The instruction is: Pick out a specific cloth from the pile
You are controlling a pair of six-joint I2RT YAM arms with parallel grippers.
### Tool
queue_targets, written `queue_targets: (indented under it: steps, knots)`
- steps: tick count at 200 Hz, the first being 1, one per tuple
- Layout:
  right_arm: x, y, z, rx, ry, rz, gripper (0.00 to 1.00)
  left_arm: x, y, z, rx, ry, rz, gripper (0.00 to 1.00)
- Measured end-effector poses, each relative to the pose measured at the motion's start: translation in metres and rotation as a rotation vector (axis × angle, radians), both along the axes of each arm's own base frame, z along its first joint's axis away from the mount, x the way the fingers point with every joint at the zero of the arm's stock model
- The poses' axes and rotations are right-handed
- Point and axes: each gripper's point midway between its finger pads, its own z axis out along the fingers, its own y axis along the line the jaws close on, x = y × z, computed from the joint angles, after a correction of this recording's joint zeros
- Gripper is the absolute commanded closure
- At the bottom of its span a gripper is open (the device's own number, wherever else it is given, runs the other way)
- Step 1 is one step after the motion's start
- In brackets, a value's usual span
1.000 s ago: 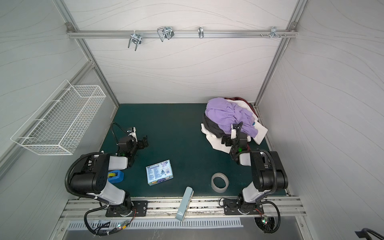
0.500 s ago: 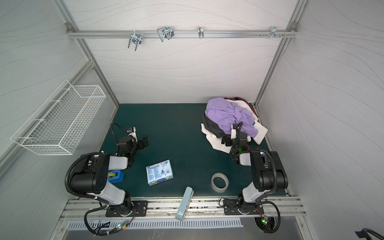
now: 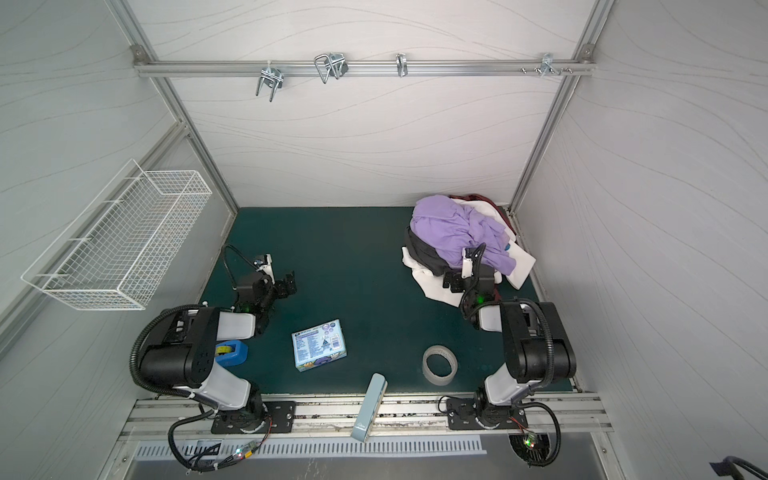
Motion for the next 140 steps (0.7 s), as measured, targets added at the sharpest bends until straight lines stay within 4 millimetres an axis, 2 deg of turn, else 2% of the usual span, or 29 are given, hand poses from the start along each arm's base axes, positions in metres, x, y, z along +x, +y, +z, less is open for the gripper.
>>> queue_targets:
  steps: [24, 44, 67, 76, 104, 120, 140]
  knots:
    - [-0.001, -0.001, -0.002, -0.007, 0.015, -0.007, 0.01, -0.002, -0.002, 0.002, -0.003, 0.021, -0.014, 0.01]
    - [-0.003, -0.002, 0.004, -0.024, 0.054, -0.027, 0.01, -0.001, -0.002, 0.028, -0.003, 0.006, -0.013, 0.01]
    - [-0.003, 0.0, 0.04, -0.024, 0.02, -0.03, 0.01, 0.001, -0.005, 0.075, -0.018, -0.088, -0.02, 0.01]
    - [-0.003, 0.001, 0.055, -0.023, 0.006, -0.029, 0.01, 0.0, -0.007, 0.087, -0.028, -0.108, -0.029, 0.01]
    - [-0.004, 0.005, 0.1, 0.004, -0.017, -0.031, 0.01, -0.005, -0.024, 0.1, -0.092, -0.051, -0.111, 0.01]
    - [-0.006, 0.012, 0.122, 0.018, -0.008, -0.019, 0.01, -0.005, -0.044, 0.109, -0.16, -0.004, -0.21, 0.01]
    - [-0.014, 0.024, 0.136, 0.021, 0.03, 0.015, 0.01, -0.011, -0.076, 0.126, -0.273, 0.053, -0.366, 0.01]
